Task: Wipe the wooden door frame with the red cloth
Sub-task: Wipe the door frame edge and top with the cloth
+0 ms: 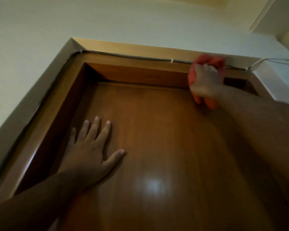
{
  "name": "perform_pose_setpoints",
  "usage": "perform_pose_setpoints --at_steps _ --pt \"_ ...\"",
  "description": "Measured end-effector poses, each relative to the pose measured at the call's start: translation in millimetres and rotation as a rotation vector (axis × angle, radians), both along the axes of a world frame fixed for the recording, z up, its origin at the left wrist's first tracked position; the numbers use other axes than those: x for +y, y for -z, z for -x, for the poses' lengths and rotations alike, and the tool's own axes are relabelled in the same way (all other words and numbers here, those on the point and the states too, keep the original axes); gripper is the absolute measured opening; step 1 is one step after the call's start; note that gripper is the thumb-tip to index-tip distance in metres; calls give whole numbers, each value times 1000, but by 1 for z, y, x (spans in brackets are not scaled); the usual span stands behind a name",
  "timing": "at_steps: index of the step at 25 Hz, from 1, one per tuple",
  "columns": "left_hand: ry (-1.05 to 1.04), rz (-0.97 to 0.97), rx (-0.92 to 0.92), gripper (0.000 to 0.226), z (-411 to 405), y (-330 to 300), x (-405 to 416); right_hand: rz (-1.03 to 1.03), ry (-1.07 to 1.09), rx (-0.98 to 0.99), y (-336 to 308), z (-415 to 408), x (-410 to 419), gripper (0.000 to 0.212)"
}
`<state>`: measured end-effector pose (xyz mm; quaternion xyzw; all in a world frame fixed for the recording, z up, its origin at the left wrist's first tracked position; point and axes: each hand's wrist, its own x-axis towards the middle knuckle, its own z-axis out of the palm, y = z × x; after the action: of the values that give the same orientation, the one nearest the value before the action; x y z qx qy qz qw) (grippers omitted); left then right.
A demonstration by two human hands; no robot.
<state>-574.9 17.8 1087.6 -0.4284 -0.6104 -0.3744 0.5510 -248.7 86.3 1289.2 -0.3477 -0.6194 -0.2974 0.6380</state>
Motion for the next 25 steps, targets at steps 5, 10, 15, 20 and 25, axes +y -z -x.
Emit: perform_pose_setpoints --at_steps 5,10,15,20,25 --pt "55 -36 39 88 7 0 0 -309 -41 -323 -7 156 -64 100" --pt "62 -28 44 85 9 -3 0 -415 52 -420 -6 172 -65 97" --pt "20 -4 32 89 9 0 -3 -401 414 -234 -19 3 5 49" --pt "-31 44 -7 94 7 1 -6 58 439 -56 -22 -121 55 63" --pt "-125 117 -105 101 -27 2 -15 192 172 -141 4 -151 59 89"
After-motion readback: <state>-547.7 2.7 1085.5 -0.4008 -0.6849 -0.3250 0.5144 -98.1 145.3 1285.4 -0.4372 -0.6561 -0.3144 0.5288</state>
